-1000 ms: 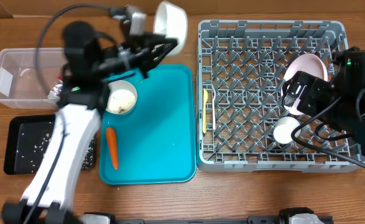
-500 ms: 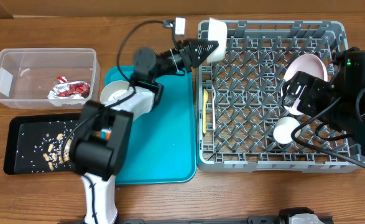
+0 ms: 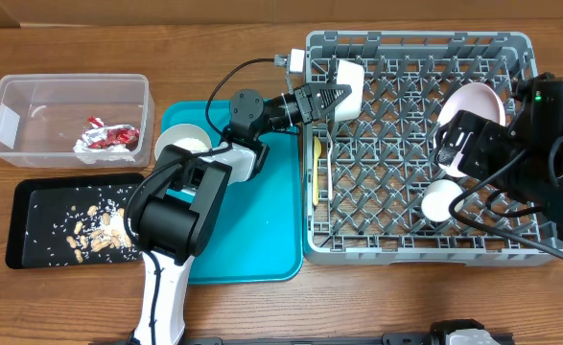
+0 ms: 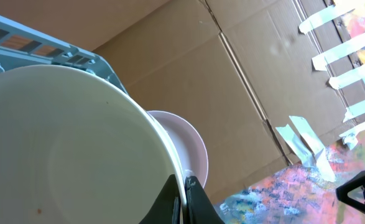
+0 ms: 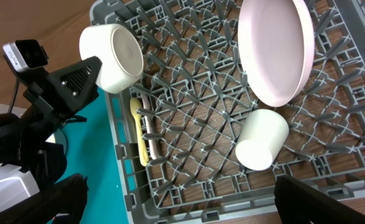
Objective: Sort waste into correct bins and load items into the dishwasher rack
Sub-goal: 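Carry the emptied bowl with the left gripper over the rack, then lower the bowl into the rack's upper left and release it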
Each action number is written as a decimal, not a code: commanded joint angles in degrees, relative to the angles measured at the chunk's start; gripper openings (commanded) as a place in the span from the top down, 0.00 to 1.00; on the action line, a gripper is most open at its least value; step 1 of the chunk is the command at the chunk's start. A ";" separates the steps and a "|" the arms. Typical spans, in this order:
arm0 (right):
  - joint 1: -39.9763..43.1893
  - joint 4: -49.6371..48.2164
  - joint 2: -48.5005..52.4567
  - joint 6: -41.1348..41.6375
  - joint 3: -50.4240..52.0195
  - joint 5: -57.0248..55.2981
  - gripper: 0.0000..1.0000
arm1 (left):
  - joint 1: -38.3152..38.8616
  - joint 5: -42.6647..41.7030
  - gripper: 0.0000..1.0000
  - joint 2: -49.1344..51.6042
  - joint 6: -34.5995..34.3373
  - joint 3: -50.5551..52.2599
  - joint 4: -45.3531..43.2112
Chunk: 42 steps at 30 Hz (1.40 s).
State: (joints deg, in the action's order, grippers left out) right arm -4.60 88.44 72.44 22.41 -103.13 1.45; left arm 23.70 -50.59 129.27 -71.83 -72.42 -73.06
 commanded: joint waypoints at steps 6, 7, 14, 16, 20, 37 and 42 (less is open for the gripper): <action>0.17 1.27 -0.22 -0.28 -0.72 -0.42 0.00 | 1.84 2.38 0.96 0.39 4.35 -0.50 5.49; 0.17 1.46 -0.22 -0.26 -0.72 -0.42 0.00 | 1.84 2.62 0.95 0.39 4.35 -0.50 5.35; 0.17 1.70 -0.22 -0.26 -0.72 -0.42 0.00 | 2.29 3.15 0.94 0.39 2.75 -0.50 1.79; 0.17 1.73 -0.20 -0.26 -0.72 -0.42 0.00 | 2.60 3.45 0.94 0.39 2.32 -0.52 -1.40; 0.17 1.77 -0.22 -0.26 -0.72 -0.42 0.00 | 2.86 3.56 0.95 0.39 1.99 -0.50 -0.74; 0.17 2.38 -0.20 -0.28 -0.72 -0.44 0.00 | 1.44 2.29 0.92 0.39 6.47 -0.50 8.24; 0.17 2.38 -0.22 -0.28 -0.72 -0.44 0.00 | -1.14 0.61 0.86 0.37 6.45 -0.50 8.41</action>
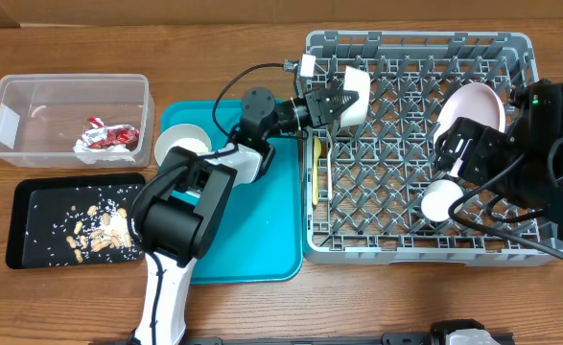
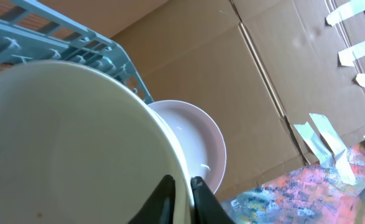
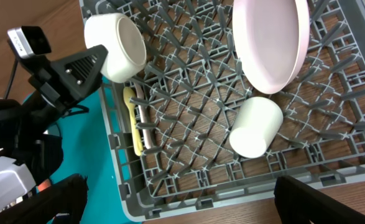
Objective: Sort waste into correct bins and load items into the dishwasher rack
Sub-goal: 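Lower the bowl into the rack's upper left and release it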
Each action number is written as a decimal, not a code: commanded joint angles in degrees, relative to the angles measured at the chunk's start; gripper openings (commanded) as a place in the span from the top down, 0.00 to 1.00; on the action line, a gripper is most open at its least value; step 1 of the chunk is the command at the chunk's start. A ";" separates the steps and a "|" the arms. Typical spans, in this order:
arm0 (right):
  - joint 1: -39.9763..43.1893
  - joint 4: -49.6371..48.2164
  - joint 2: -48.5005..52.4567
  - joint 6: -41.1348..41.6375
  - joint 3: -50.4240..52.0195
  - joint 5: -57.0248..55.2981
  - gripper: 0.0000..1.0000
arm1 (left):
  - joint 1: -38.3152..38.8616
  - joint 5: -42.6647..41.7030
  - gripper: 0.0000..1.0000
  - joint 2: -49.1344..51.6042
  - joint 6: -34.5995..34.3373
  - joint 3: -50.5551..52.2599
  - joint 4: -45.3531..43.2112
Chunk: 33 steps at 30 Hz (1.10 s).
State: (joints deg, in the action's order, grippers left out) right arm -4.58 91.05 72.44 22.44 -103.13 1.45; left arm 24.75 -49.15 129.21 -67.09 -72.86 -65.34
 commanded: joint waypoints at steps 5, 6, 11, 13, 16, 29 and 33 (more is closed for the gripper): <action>0.15 -0.26 -0.22 -0.31 -0.72 -0.46 0.00 | -4.13 -2.99 0.79 0.44 1.55 -0.07 0.68; 0.15 -0.26 -0.22 -0.31 -0.72 -0.46 0.00 | -4.26 -3.45 0.71 0.44 1.55 -0.07 0.68; 0.15 -0.07 -0.22 -0.31 -0.72 -0.44 0.00 | -4.61 -5.46 0.03 0.44 1.53 -0.07 1.20; 0.15 0.22 -0.22 -0.31 -0.72 -0.46 0.00 | -5.42 -6.99 0.00 0.44 1.18 -0.07 1.22; 0.15 0.26 -0.22 -0.31 -0.72 -0.46 0.00 | -7.10 -10.12 0.00 0.44 0.63 -0.07 1.55; 0.15 0.66 -0.22 -0.31 -0.72 -0.44 0.00 | -12.92 -13.55 0.00 -9.79 10.12 -0.07 23.82; 0.15 0.66 -0.22 -0.31 -0.72 -0.44 0.00 | -12.44 2.08 0.00 -21.35 31.06 -0.09 58.27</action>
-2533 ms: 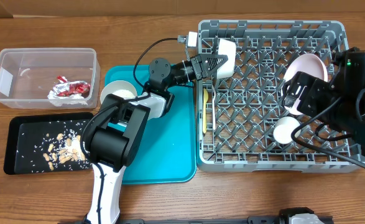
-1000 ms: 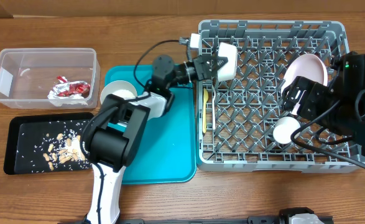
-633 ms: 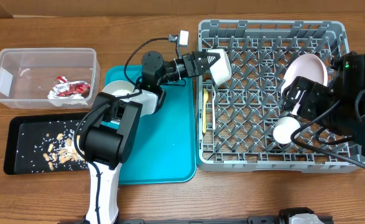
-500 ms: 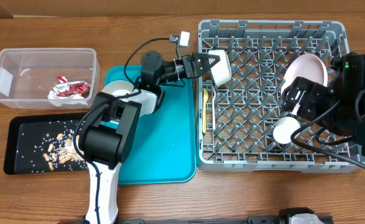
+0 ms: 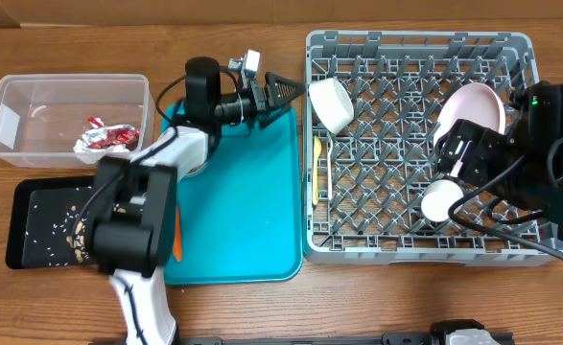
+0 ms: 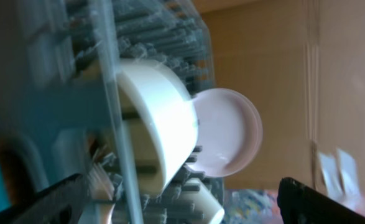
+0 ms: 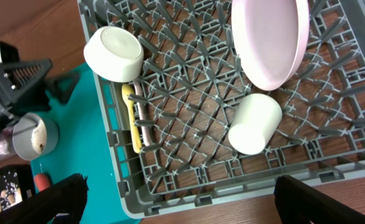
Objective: Sort waste into correct bins and load items into the dishwasher rack
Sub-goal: 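Lower the bowl into the rack's upper left and release it, then grasp the second white bowl on the teal tray with the left gripper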
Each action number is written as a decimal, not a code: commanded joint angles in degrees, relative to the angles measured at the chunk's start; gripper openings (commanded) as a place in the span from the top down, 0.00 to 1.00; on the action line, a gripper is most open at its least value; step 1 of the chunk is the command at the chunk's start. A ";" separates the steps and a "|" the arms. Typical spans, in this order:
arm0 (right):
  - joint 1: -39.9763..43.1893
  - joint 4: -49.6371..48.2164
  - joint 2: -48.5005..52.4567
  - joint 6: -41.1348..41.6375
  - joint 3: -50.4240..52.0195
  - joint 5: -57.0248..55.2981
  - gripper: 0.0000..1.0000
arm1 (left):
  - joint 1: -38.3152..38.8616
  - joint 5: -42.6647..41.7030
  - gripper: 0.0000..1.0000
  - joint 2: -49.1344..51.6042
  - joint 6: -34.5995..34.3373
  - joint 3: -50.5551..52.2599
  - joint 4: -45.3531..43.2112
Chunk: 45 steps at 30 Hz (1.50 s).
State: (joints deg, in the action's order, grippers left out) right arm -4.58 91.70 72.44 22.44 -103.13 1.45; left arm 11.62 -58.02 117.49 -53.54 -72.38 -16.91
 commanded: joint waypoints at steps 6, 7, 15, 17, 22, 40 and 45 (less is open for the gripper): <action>0.15 0.00 -0.22 -0.28 -0.72 -0.44 0.00 | 1.51 41.81 0.00 -26.93 28.72 -0.57 40.00; 0.15 -0.02 -0.22 -0.31 -0.72 -0.44 0.00 | 1.42 45.48 0.00 -28.94 29.66 -0.57 42.91; 0.15 -0.02 -0.20 -0.28 -0.72 -0.44 0.00 | 1.09 64.65 0.29 -30.67 37.68 -0.55 58.95; 0.15 0.00 -0.22 -0.28 -0.72 -0.42 0.00 | 1.09 64.85 0.30 -29.33 38.73 -0.55 60.89; 0.15 0.24 -0.20 -0.28 -0.72 -0.22 0.00 | 1.09 65.53 0.29 -26.75 40.74 -0.55 61.24; 0.15 0.81 -0.20 -0.28 -0.72 -0.26 0.00 | 1.11 62.23 0.70 -10.10 41.46 -0.55 56.63; 0.15 0.87 -0.20 -0.31 -0.72 -0.26 0.00 | 1.14 62.69 0.75 -9.09 41.35 -0.52 56.48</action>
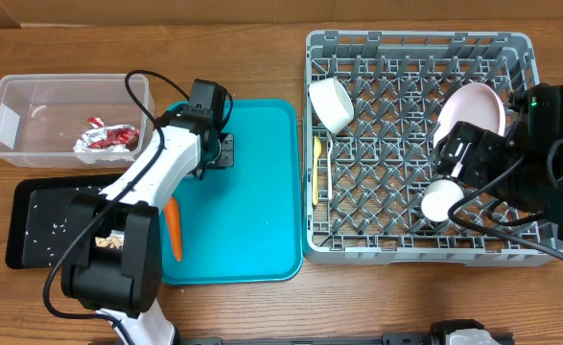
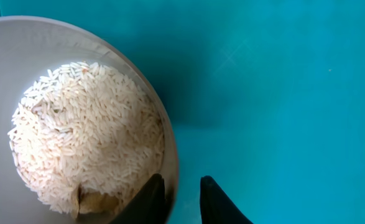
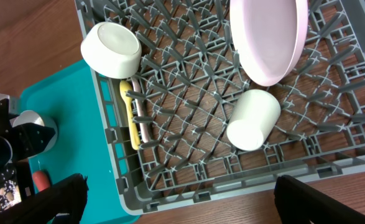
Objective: Sort waste into correct bins and load items into the dishwasher rack
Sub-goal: 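Grasp the second white bowl on the teal tray with the left gripper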
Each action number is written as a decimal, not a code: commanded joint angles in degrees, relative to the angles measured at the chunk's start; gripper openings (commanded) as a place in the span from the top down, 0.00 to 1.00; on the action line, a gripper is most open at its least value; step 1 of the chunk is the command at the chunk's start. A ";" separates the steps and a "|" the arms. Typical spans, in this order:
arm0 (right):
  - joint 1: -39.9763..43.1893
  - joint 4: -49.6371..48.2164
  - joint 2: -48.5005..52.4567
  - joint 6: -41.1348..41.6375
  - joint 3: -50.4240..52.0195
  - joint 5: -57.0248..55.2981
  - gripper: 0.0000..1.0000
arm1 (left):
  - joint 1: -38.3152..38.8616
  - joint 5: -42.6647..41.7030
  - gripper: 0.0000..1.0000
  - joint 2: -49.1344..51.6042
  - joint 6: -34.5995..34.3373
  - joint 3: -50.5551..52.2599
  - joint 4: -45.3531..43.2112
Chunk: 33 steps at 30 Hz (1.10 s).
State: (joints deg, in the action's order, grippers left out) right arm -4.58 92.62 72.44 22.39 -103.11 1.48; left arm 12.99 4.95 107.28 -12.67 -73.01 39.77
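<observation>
A grey bowl of rice [image 2: 76, 137] sits on the teal tray [image 1: 252, 211]. My left gripper [image 2: 179, 182] points down at it and is open, one finger inside the rim and the other outside over the tray. In the overhead view the left arm hides this bowl. The grey dishwasher rack [image 1: 415, 240] holds a white bowl [image 1: 331, 103] at its left edge, a pink plate [image 1: 473, 107], a white cup [image 1: 441, 201] and a yellow utensil [image 1: 317, 172]. My right gripper [image 3: 181, 180] hangs wide open over the rack's right side, holding nothing.
An orange carrot [image 1: 174, 230] lies on the tray's left side. A clear bin [image 1: 32, 105] with a red wrapper [image 1: 108, 137] stands at the back left. A black tray [image 1: 41, 225] with food scraps lies in front of it.
My left gripper was level, pointing at the rack from the tray's far edge. Now it points down at the rice bowl with its fingers astride the rim. The right arm has not moved.
My left gripper held the white bowl at the rack's far left corner, then slightly further in. Then the bowl lay in the rack and the gripper stood open back over the tray. Now the gripper is at the rice bowl.
</observation>
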 commanded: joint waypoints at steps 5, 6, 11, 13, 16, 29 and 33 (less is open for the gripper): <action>0.15 0.22 -0.22 -0.26 -0.74 -0.28 0.00 | -0.24 1.20 0.68 1.77 0.52 0.11 -0.66; 0.15 0.35 -0.20 -0.26 -0.74 -0.31 0.00 | -0.24 1.18 0.71 1.92 0.52 0.11 -0.79; 0.15 0.61 -0.20 -0.26 -0.74 -0.31 0.00 | -0.24 1.20 0.96 2.12 0.74 0.11 -1.46; 0.15 0.74 -0.20 -0.26 -0.74 -0.31 0.00 | -0.24 1.16 0.96 2.12 0.70 0.11 -1.16; 0.15 0.98 -0.22 -0.26 -0.74 -0.31 0.00 | -0.24 -0.11 0.96 1.66 0.70 0.07 0.57; 0.15 1.20 -0.22 -0.26 -0.74 -0.31 0.00 | -0.24 -9.68 0.96 -15.63 -7.15 -3.41 14.43; 0.15 1.20 -0.22 -0.26 -0.74 -0.31 0.00 | -0.39 -11.74 0.96 -21.31 -8.87 -3.39 16.79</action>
State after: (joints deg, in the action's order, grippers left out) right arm -4.58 94.00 72.44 22.39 -103.11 1.48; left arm 12.99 -3.16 89.91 -19.20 -74.83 55.66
